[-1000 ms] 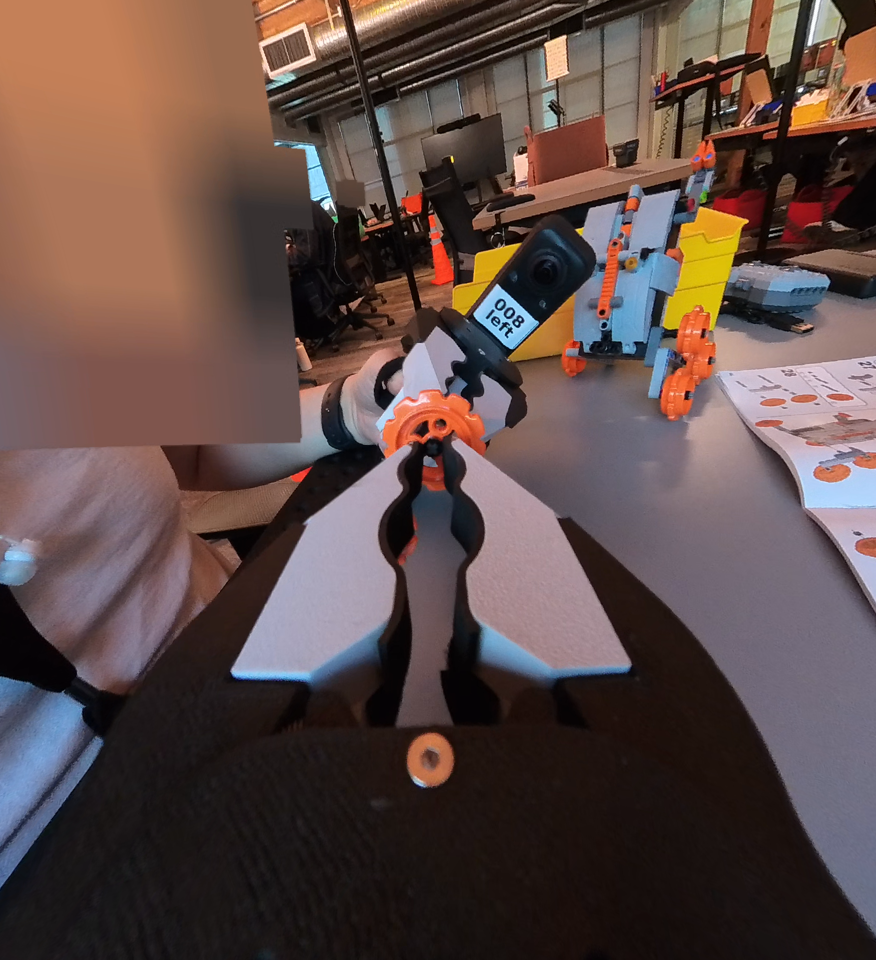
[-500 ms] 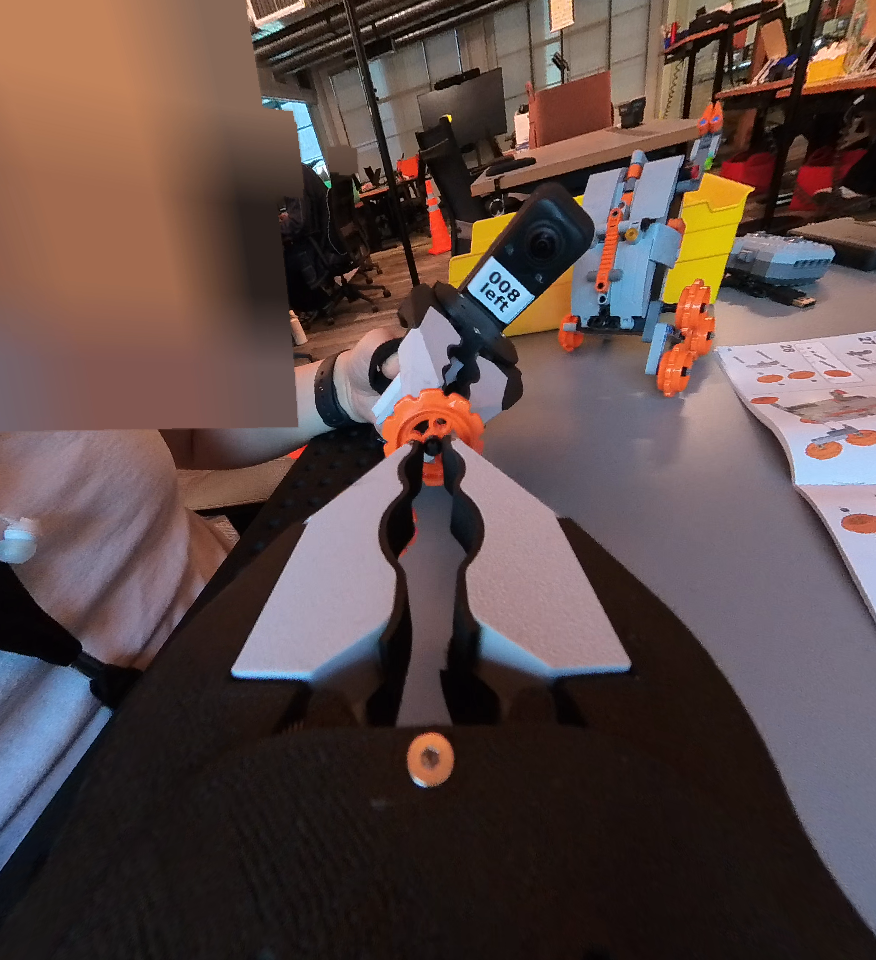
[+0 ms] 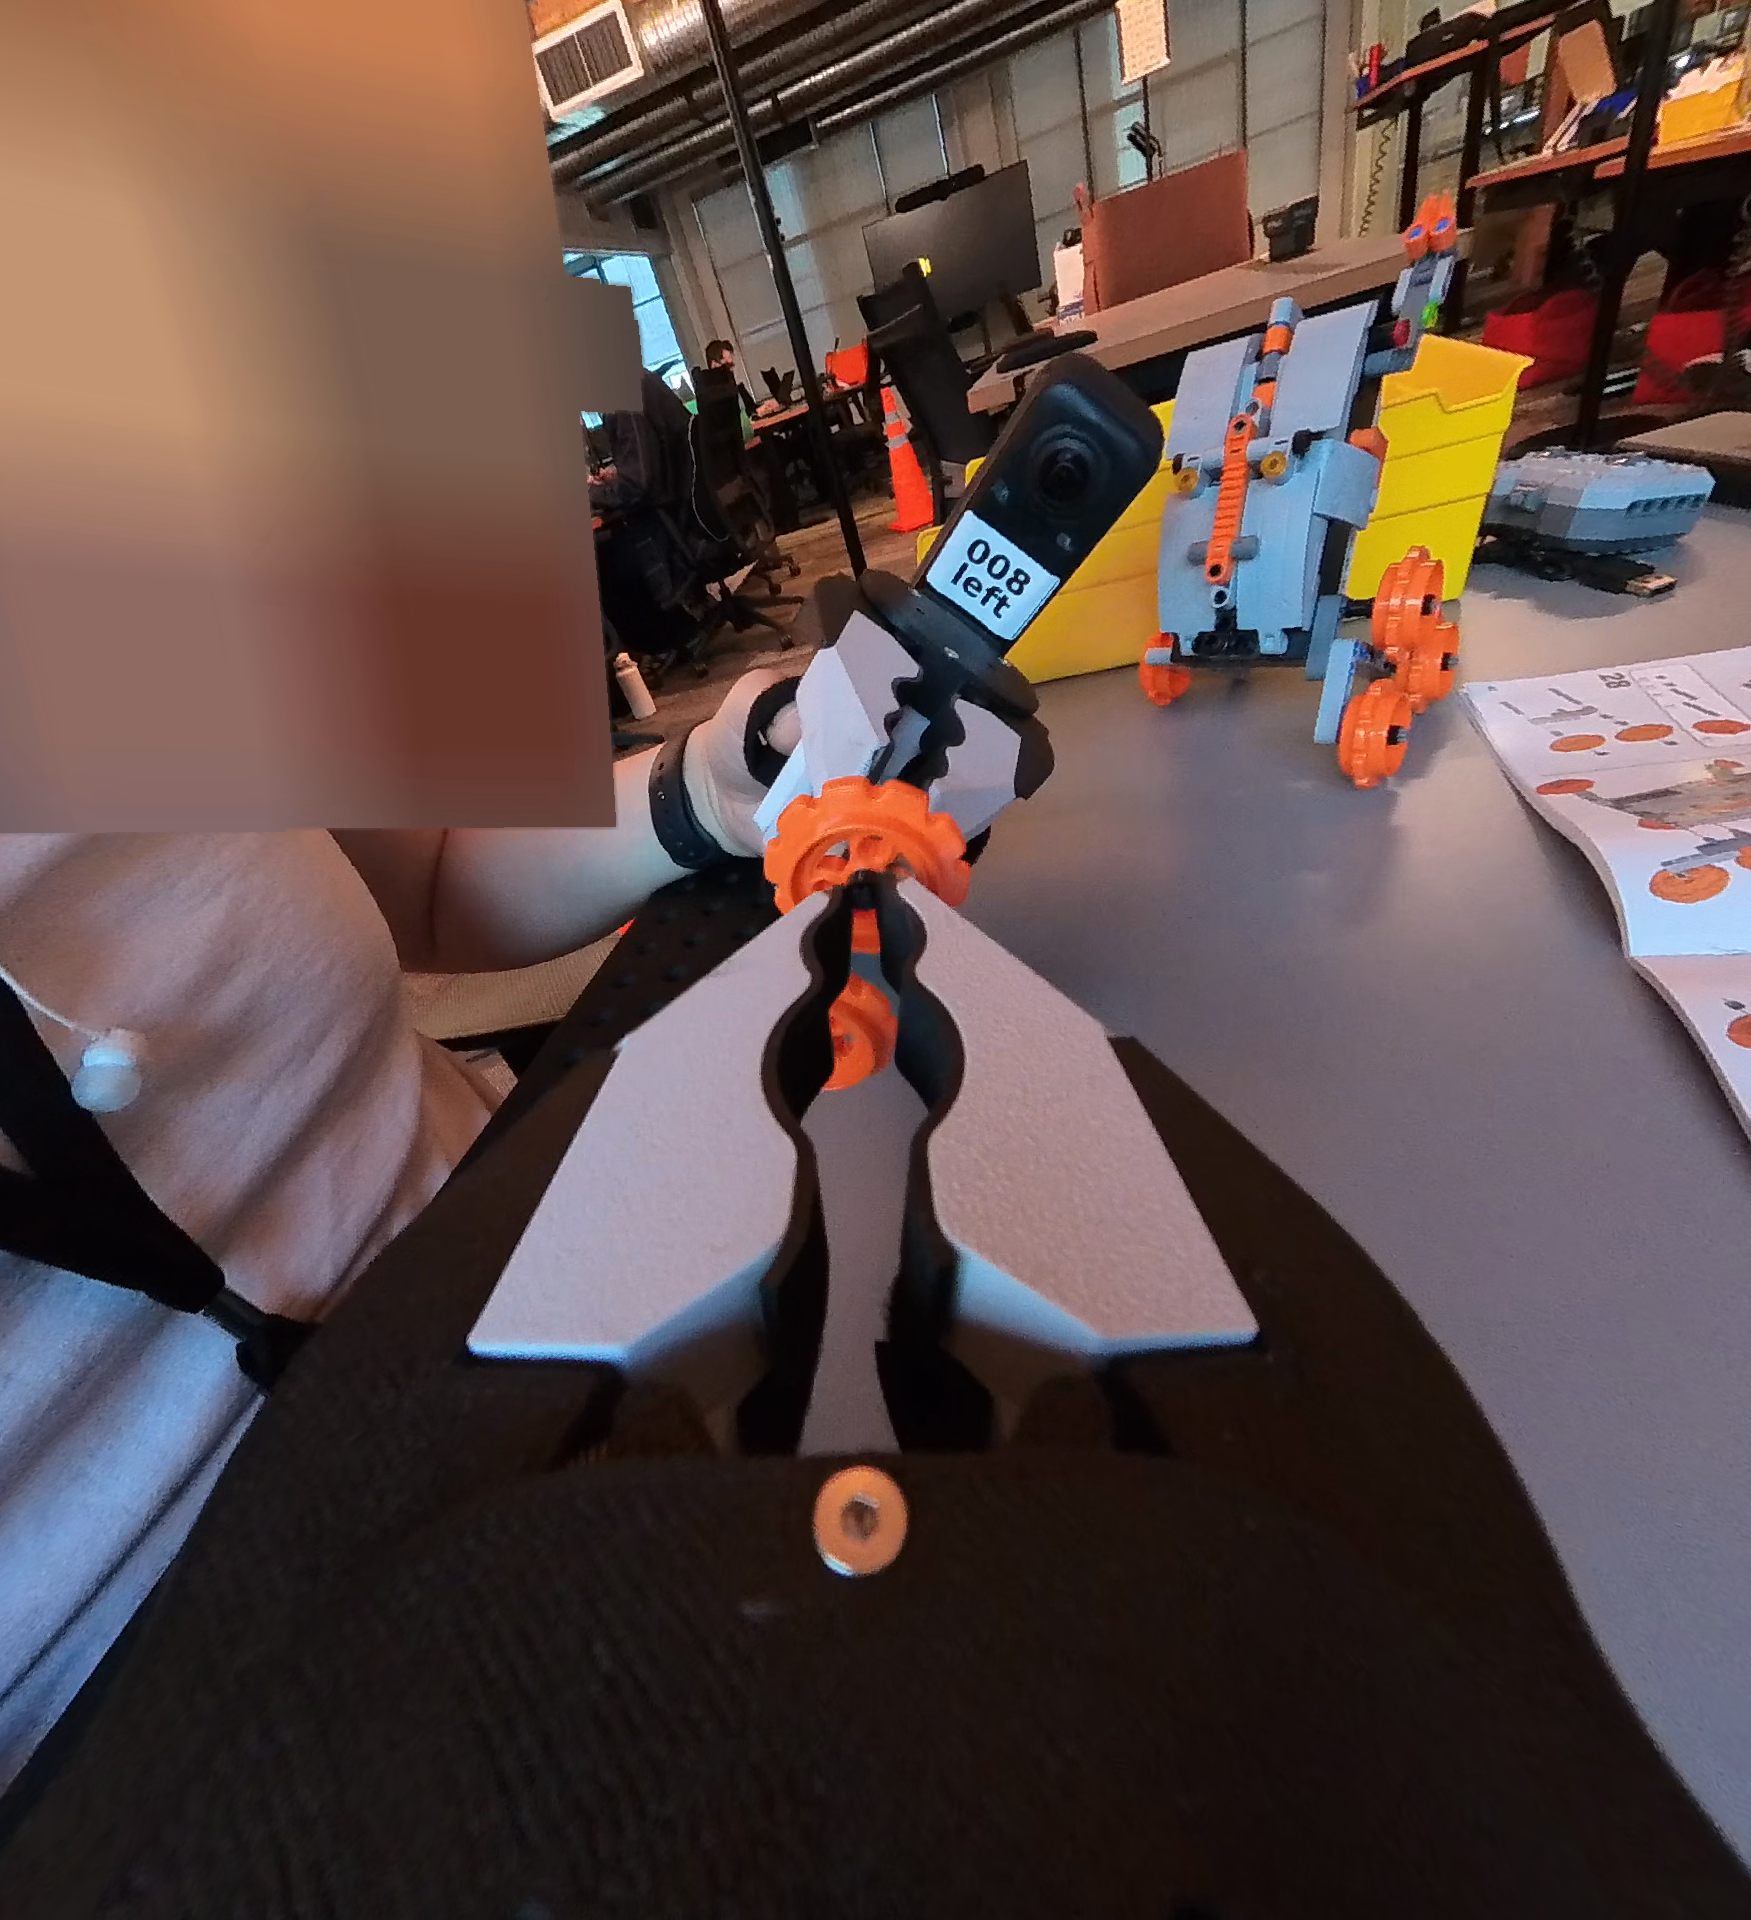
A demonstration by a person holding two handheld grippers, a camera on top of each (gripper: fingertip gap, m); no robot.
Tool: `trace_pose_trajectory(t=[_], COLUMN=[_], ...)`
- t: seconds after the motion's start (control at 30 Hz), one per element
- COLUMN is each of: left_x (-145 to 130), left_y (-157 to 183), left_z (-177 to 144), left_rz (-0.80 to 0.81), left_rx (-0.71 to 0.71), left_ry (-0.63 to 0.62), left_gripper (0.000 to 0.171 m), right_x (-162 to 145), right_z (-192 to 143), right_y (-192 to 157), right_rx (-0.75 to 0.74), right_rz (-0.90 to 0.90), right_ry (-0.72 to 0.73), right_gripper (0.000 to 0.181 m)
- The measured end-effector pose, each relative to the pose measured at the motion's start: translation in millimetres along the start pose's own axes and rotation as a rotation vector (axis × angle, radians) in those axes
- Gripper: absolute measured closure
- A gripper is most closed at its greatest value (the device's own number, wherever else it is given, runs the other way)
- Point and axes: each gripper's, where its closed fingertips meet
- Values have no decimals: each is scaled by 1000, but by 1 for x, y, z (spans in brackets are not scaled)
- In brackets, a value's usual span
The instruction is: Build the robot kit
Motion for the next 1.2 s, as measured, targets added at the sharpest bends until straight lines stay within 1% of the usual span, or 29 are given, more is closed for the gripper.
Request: trace_pose_trajectory(t=[0.43,0.57,0.93,1.0,1.2], left_x=[6,4,3,3,3], left_y=[-5,-4,-13,-11,-16], left_z=[-2,-1,-3,-3,-3], left_rz=[7,21,-66,-77,-102], left_rx=[33,33,18,-2,8], left_ry=[41,30,33,36,40], left_gripper=[164,165,166,166,167], right_x=[-1,-2,-10,-7,-8], right_z=[-1,-1,1,1,0], right_y=[5,5,10,9,13], right_rx=[-46,-55,-113,-111,-133], right_rz=[-31,-41,-81,-77,-64], right_ry=[-12,-23,-78,-63,-60], right_gripper=[178,178,177,177,178])
Point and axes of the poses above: each gripper's, where its closed fingertips meet, z out along the fingers, x out of its top, y = z × x across the jaws, and after that the axes turned 1 degree about -z, right-handed
